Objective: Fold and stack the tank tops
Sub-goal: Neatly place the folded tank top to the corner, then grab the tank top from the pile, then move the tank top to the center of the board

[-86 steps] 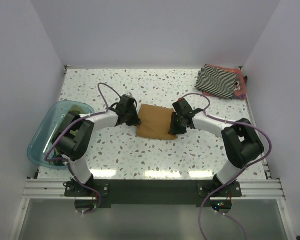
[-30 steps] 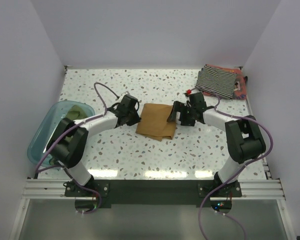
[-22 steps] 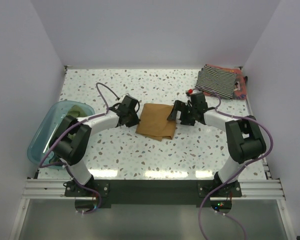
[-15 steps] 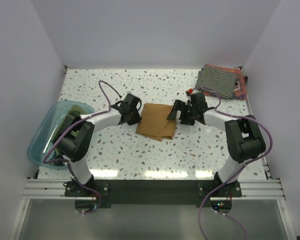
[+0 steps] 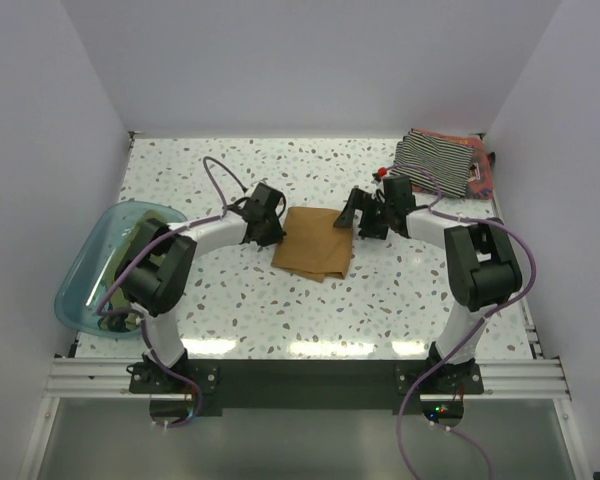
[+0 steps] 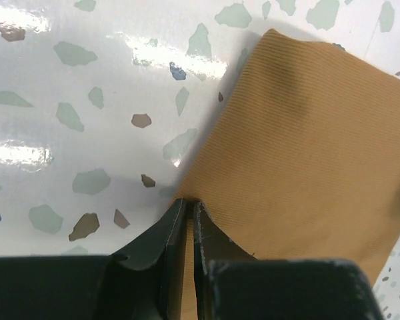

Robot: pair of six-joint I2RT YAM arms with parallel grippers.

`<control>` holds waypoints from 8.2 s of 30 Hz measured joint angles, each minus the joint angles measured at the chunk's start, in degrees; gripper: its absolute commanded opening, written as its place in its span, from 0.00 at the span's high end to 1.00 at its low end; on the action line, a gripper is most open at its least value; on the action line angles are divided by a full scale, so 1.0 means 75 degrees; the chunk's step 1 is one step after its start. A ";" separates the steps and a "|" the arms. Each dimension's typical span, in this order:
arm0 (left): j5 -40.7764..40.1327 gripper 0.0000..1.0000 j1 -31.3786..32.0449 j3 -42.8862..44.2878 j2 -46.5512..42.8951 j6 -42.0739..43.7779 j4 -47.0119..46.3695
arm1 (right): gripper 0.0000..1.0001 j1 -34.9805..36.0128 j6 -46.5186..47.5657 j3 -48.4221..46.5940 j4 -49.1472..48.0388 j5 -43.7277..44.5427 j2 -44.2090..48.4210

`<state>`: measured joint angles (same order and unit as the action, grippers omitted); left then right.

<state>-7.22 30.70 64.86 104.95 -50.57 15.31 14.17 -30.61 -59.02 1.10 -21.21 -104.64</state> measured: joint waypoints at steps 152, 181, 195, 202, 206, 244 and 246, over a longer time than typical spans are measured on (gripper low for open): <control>0.2136 0.62 -0.0388 0.0020 -0.1274 0.1489 0.0306 | 0.19 -0.2742 0.2037 -0.5560 0.3340 0.5123 -0.1501; -0.1719 0.18 -0.5543 -0.1781 -0.3456 0.0417 0.3028 | 0.18 0.2731 0.0338 0.0950 0.1708 0.2812 0.2786; -0.2804 0.81 -0.6003 -0.1443 -0.1722 -0.0058 0.3305 | 0.22 0.2731 0.0367 0.1224 0.1294 0.2454 0.2838; -0.2818 1.00 -0.6158 -0.0729 -0.1880 0.0256 0.3284 | 0.24 0.2731 0.0364 0.1224 0.1279 0.2422 0.2838; -0.2754 1.00 -0.6175 0.0006 -0.2626 0.0629 0.3270 | 0.25 0.2731 0.0364 0.1166 0.1338 0.2401 0.2838; 0.0312 0.48 -0.1160 -0.0866 -0.3675 0.1577 0.0857 | 0.17 0.2538 0.0300 -0.0061 0.2518 0.4223 0.3112; 0.0367 0.48 -0.1160 -0.1151 -0.3488 0.1396 0.0714 | 0.18 0.2611 0.0286 -0.0067 0.2291 0.3963 0.2544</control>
<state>-4.47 22.00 56.23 78.78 -40.10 20.67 33.76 -28.47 -59.53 18.28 8.51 -85.56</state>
